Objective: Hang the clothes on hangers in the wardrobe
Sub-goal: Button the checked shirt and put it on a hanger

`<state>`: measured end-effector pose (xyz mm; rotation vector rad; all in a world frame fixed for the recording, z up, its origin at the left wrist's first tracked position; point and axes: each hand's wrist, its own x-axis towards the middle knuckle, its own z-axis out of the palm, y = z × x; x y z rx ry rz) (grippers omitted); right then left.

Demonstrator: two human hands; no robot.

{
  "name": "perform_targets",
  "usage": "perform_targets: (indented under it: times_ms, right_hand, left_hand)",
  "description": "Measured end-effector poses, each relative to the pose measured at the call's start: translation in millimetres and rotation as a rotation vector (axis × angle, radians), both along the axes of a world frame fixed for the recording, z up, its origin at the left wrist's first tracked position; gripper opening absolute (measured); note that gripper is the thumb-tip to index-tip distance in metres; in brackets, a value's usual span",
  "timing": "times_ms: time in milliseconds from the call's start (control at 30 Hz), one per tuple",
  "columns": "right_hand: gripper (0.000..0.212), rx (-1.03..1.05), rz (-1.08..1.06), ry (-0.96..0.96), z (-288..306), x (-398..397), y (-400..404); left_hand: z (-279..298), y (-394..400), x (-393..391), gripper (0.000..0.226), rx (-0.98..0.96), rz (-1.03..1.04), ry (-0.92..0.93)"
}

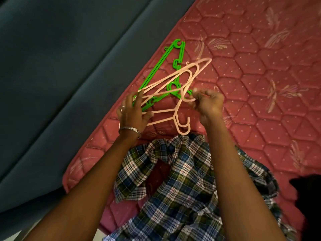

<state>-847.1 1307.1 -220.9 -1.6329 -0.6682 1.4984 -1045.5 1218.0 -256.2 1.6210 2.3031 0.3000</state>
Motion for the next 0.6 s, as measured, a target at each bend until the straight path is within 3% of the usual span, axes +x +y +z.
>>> perform_targets:
  times_ms: [67, 167, 267, 333, 367, 400, 500, 600]
  right_hand:
    - [0.027, 0.050, -0.063, 0.100, 36.5, 6.6, -1.6]
    - [0.019, 0.102, -0.111, 0.238, 90.6, 28.4, -16.8]
    - [0.013, 0.021, -0.166, 0.355, 126.4, 57.6, -41.2]
    - [0.014, -0.044, -0.191, 0.432, 141.8, 78.8, -59.7]
    - [0.017, -0.042, -0.178, 0.396, 146.2, 90.0, -69.4]
    - [0.023, -0.007, -0.150, 0.289, 150.7, 104.7, -81.4]
    - [0.038, 0.191, 0.018, -0.161, 154.1, 146.2, -108.6]
    - [0.028, 0.316, 0.122, -0.204, 169.0, 177.3, -134.9]
  left_hand:
    - [19.4, 1.0, 10.4, 0.083, 0.098, -0.057, 0.088]
    - [53.5, 6.2, 28.0, 0.074, 0.306, -0.080, 0.276]
    - [87.0, 11.6, 41.8, 0.036, 0.510, -0.094, 0.499]
    - [109.0, 10.8, 48.4, 0.008, 0.622, -0.185, 0.577]
    - [120.2, 7.1, 52.5, 0.004, 0.621, -0.263, 0.565]
    - [134.3, 0.7, 60.1, 0.006, 0.561, -0.365, 0.519]
    - [168.9, -13.9, 82.4, 0.026, 0.135, -0.585, 0.298]
    - [184.1, -27.7, 104.9, 0.046, -0.071, -0.635, 0.081]
